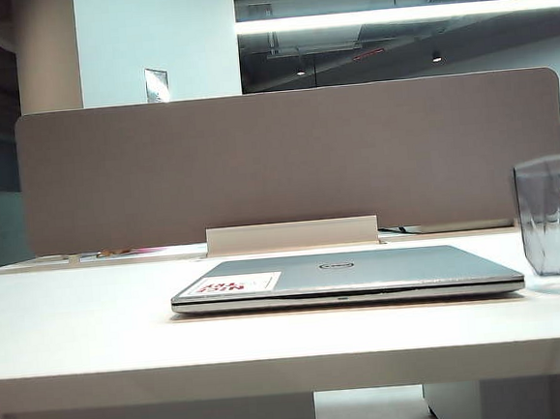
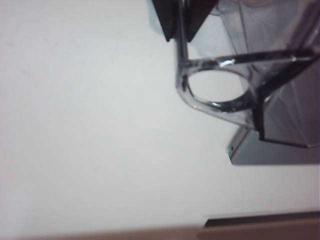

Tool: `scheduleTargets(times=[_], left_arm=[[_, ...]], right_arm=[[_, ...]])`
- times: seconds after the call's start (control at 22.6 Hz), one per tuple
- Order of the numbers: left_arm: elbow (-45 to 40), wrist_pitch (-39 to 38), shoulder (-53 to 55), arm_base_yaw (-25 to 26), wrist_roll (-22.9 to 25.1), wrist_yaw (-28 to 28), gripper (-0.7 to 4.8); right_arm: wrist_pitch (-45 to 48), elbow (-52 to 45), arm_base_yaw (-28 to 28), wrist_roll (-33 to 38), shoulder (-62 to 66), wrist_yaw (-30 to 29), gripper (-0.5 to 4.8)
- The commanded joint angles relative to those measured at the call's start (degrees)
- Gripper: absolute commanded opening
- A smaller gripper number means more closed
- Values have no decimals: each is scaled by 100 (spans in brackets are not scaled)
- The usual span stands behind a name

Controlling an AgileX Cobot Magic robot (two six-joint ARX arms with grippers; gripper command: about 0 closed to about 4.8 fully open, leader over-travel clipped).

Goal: Pick up the water cup and place it on the right side of the laptop.

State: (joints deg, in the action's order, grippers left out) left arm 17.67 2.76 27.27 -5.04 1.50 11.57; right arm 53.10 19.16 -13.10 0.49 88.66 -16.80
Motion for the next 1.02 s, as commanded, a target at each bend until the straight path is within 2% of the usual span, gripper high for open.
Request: scheduleTargets(times=[0.04, 0.35, 0.58, 1.02], left_arm=[[28, 70, -7, 4, 22, 22, -3], [28, 74, -7, 9, 24, 7, -3], [28, 74, -4, 9, 175, 4, -3], [28, 74, -4, 11, 173, 4, -3]], right_arm=[[433, 111, 2, -120, 310, -33, -1], [730, 514, 17, -120, 1047, -120, -1], [693, 577, 11, -125, 1167, -116, -1], [763, 575, 20, -247, 1294, -140, 0]])
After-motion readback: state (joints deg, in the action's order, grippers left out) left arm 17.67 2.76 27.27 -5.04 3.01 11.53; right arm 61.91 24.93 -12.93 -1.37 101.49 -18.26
